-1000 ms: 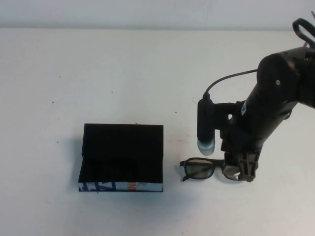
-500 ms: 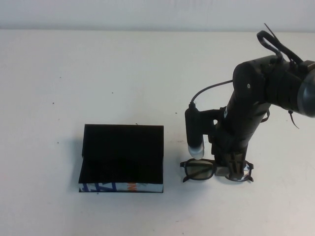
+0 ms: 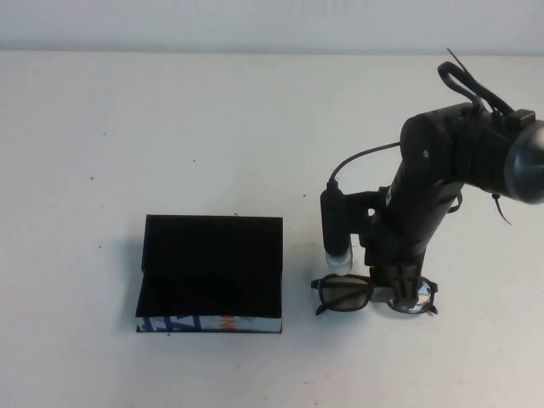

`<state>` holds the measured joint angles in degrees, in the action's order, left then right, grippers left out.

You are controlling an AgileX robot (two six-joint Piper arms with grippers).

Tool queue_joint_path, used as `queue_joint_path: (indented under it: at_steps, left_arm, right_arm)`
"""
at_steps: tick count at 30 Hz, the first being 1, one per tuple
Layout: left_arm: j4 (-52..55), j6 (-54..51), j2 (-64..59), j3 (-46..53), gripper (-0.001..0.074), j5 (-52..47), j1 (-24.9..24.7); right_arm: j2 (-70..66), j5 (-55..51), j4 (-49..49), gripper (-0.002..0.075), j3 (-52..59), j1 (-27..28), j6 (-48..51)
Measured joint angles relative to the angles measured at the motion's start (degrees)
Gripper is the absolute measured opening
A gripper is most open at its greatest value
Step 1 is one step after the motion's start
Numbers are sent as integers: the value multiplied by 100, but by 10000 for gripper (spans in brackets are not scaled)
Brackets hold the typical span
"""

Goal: Return glasses to glasses case
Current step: Pick up the glasses from the table

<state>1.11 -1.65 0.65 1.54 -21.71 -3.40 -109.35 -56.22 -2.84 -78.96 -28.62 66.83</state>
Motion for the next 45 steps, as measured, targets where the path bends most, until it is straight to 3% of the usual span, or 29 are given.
queue_joint_path:
  at_steps: [22,35,41,45]
  left_arm:
    - [0,0,0,0,-1,0,0]
    - [0,0,0,0,-1,0,0]
    - [0,0,0,0,-1,0,0]
    - [0,0,0,0,-1,0,0]
  right_arm:
    - [-179,-190,-22,354,0,0,0]
    - [-179,-359,-34,211,0,0,0]
    - [-168,-540,-72,59,-4,0,0]
    - [-132,-674,-83,29,-18,0,-152]
